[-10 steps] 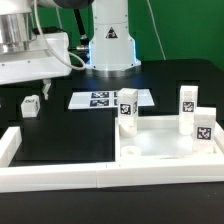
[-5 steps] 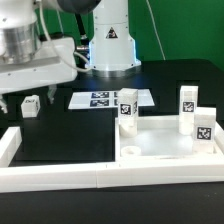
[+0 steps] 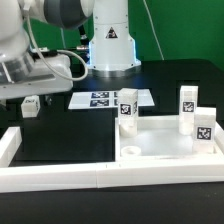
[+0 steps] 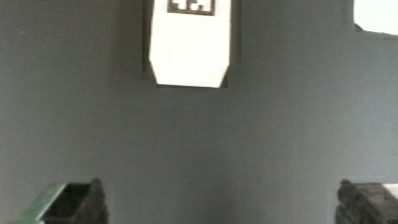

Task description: Assemble square table

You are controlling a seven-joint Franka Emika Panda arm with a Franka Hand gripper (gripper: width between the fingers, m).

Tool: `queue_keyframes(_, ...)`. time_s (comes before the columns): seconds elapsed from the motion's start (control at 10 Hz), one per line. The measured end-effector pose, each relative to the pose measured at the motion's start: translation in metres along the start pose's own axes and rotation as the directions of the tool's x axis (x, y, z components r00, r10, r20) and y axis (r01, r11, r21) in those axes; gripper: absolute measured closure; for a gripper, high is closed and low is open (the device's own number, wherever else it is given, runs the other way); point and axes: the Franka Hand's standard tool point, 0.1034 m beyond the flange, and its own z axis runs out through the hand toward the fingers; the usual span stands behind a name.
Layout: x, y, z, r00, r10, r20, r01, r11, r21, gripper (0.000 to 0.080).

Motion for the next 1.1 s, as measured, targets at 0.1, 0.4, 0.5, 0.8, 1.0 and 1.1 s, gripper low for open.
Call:
queue_keyframes(0.1,-0.001,-0.002,0.002,0.999,-0.004,0.053,0.004,1.000,0.010,0.0150)
queue_keyframes(0.4,-0.016,0.016,0.026,0.962,-0.002,0.274,0.002,1.000,0.002,0.0150)
queue_keyframes(0.5,-0.028,0.018,0.033,0.931,0.010,0.365,-0.011,1.000,0.002,0.0150)
queue_keyframes(0.8,-0.020,0.016,0.034,0.900,0.008,0.435,-0.012,1.000,0.007,0.0150)
queue_keyframes(1.0,-0.023,0.016,0.036,0.905,0.003,0.425,-0.007,1.000,0.006,0.0150)
queue_keyframes(1.1,-0.032,0.017,0.039,0.917,0.000,0.399,-0.002,1.000,0.006,0.0150)
